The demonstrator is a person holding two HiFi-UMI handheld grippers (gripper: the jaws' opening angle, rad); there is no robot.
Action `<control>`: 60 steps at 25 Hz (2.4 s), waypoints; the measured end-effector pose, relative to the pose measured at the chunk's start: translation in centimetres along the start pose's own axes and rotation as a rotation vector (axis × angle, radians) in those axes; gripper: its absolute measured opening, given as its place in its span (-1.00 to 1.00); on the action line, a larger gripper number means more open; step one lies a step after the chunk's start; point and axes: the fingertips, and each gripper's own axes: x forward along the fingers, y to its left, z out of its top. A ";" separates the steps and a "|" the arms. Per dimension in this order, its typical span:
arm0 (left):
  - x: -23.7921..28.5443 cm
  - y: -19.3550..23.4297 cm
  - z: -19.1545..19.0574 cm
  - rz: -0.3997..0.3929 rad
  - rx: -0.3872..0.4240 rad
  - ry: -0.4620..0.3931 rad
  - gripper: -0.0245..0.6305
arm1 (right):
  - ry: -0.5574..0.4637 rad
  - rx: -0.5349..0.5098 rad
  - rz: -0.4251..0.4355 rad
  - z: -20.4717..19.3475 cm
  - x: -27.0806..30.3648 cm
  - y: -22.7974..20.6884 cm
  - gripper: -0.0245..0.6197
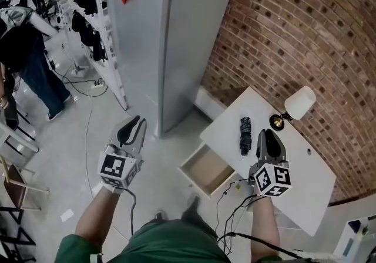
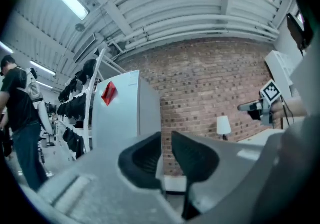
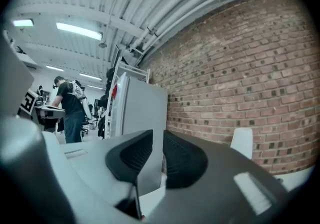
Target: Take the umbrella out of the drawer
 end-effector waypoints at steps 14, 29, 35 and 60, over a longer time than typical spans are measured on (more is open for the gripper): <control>-2.5 -4.9 7.6 -0.057 -0.002 -0.183 -0.60 | -0.222 -0.071 -0.106 6.2 -11.8 2.4 -0.72; 0.7 -14.3 7.7 -0.056 0.006 -0.140 -0.58 | -0.193 -0.101 -0.025 4.6 -14.1 -4.1 -0.72; 1.8 -16.4 7.0 -0.049 0.012 -0.106 -0.58 | -0.193 -0.055 -0.011 3.8 -14.3 -6.3 -0.72; 2.2 -16.4 7.1 -0.059 -0.008 -0.097 -0.60 | -0.173 -0.076 -0.003 3.8 -14.4 -5.9 -0.72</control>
